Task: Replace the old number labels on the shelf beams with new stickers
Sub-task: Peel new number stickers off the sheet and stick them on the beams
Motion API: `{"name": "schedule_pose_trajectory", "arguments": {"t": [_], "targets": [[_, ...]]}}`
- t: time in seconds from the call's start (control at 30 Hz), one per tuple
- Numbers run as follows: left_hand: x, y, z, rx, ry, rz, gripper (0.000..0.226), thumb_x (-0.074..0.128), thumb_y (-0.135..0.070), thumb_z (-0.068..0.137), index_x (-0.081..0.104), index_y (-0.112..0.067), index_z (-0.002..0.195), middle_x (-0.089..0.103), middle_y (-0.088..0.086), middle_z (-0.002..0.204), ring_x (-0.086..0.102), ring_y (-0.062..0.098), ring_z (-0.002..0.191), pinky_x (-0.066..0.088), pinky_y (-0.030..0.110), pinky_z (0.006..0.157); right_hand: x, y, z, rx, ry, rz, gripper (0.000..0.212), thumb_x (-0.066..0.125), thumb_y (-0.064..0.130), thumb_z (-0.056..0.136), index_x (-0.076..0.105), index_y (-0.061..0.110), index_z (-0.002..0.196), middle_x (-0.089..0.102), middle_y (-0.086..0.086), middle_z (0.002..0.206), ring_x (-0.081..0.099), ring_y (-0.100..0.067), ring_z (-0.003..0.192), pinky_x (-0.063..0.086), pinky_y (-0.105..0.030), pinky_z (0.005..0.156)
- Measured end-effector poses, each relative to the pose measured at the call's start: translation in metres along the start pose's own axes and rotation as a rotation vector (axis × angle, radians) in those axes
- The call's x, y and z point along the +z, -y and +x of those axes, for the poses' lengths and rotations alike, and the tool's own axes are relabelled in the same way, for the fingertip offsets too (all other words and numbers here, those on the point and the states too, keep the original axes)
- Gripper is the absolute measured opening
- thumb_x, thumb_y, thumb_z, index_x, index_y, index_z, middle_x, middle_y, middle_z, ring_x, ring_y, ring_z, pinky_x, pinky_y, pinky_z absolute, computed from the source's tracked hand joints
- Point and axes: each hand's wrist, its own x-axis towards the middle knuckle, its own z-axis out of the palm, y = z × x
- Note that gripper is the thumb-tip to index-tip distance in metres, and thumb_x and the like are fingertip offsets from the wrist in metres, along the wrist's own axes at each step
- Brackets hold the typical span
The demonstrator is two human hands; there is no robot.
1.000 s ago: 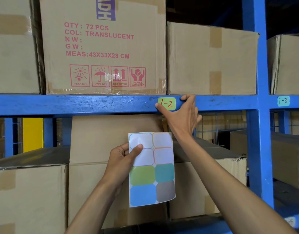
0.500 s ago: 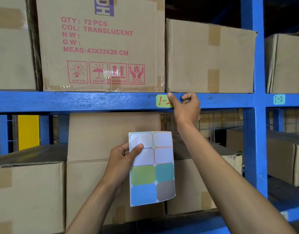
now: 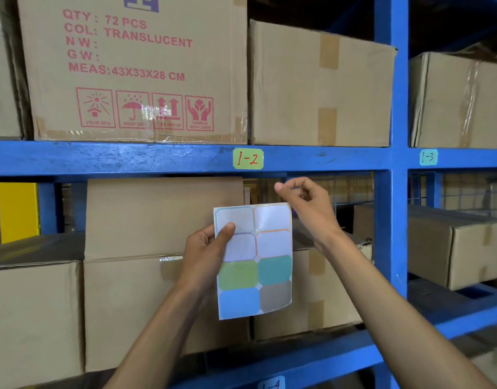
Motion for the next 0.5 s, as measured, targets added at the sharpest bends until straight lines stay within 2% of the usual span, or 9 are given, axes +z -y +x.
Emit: {"name": "schedule_pose_trajectory", "arguments": {"t": [0.07, 0.17, 0.33, 0.43, 0.5], "targets": [[0.011, 0.002, -0.001, -0.004, -0.006, 0.002, 0.020, 0.061, -0.022, 0.094, 0.075, -0.008, 0.100, 0.077, 0.016, 0.091, 0.070, 0.024, 0.070, 0.060, 0.041, 0.067, -0.024, -0.007, -0.020, 0.117, 0.150, 0.025, 0.040, 0.074, 0.033, 0.083, 0.063, 0.004, 0.108, 0.062, 0.010, 0.066, 0.059, -0.005, 0.066, 0.047, -0.018, 0.060], [0.033, 0.011, -0.005, -0.032, -0.007, -0.019, 0.019, 0.062, -0.023, 0.094, 0.074, -0.009, 0.099, 0.077, 0.010, 0.083, 0.069, 0.023, 0.066, 0.060, 0.040, 0.063, -0.058, -0.019, -0.049, 0.191, 0.294, 0.082, 0.049, 0.070, 0.037, 0.080, 0.062, 0.008, 0.118, 0.073, -0.007, 0.091, 0.067, -0.016, 0.080, 0.053, -0.027, 0.067], [0.085, 0.033, -0.023, -0.064, 0.051, 0.015, 0.016, 0.063, -0.026, 0.094, 0.074, -0.016, 0.100, 0.078, 0.009, 0.095, 0.073, 0.024, 0.080, 0.060, 0.043, 0.072, -0.126, -0.029, -0.090, 0.252, 0.287, -0.034, 0.033, 0.073, 0.014, 0.085, 0.064, 0.002, 0.115, 0.076, -0.017, 0.101, 0.071, -0.027, 0.085, 0.055, -0.031, 0.062], [0.123, 0.049, -0.044, -0.097, 0.163, 0.012, 0.016, 0.064, -0.025, 0.093, 0.074, -0.015, 0.100, 0.078, 0.007, 0.095, 0.072, 0.022, 0.082, 0.059, 0.038, 0.070, -0.171, -0.029, -0.118, 0.284, 0.188, -0.062, 0.019, 0.071, 0.008, 0.085, 0.069, -0.002, 0.101, 0.076, -0.011, 0.082, 0.067, -0.017, 0.063, 0.055, -0.026, 0.053], [0.146, 0.062, -0.060, -0.133, 0.269, -0.011, 0.017, 0.067, -0.021, 0.091, 0.074, -0.012, 0.103, 0.078, 0.009, 0.098, 0.072, 0.024, 0.083, 0.059, 0.038, 0.073, -0.199, -0.025, -0.137, 0.297, 0.083, -0.084, 0.015, 0.072, 0.006, 0.085, 0.068, -0.004, 0.095, 0.071, -0.011, 0.075, 0.061, -0.017, 0.057, 0.054, -0.025, 0.050]]}}
